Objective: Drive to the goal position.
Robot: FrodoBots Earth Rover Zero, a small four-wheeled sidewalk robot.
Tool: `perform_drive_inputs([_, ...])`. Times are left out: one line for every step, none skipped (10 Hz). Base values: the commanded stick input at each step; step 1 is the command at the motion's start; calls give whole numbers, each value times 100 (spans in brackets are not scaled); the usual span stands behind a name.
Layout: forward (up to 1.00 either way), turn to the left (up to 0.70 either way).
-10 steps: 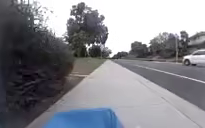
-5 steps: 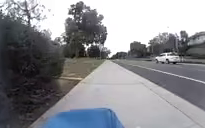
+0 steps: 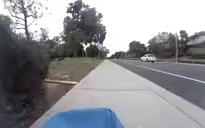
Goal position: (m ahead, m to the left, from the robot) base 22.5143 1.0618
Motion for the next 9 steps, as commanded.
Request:
perform_drive_inputs([100,0])
perform_drive_inputs([100,0])
perform_drive_inputs([100,0])
perform_drive_inputs([100,0])
perform_drive_inputs([100,0])
perform_drive_inputs([100,0])
perform_drive_inputs([100,0])
perform_drive_inputs([100,0])
perform_drive_inputs([100,0])
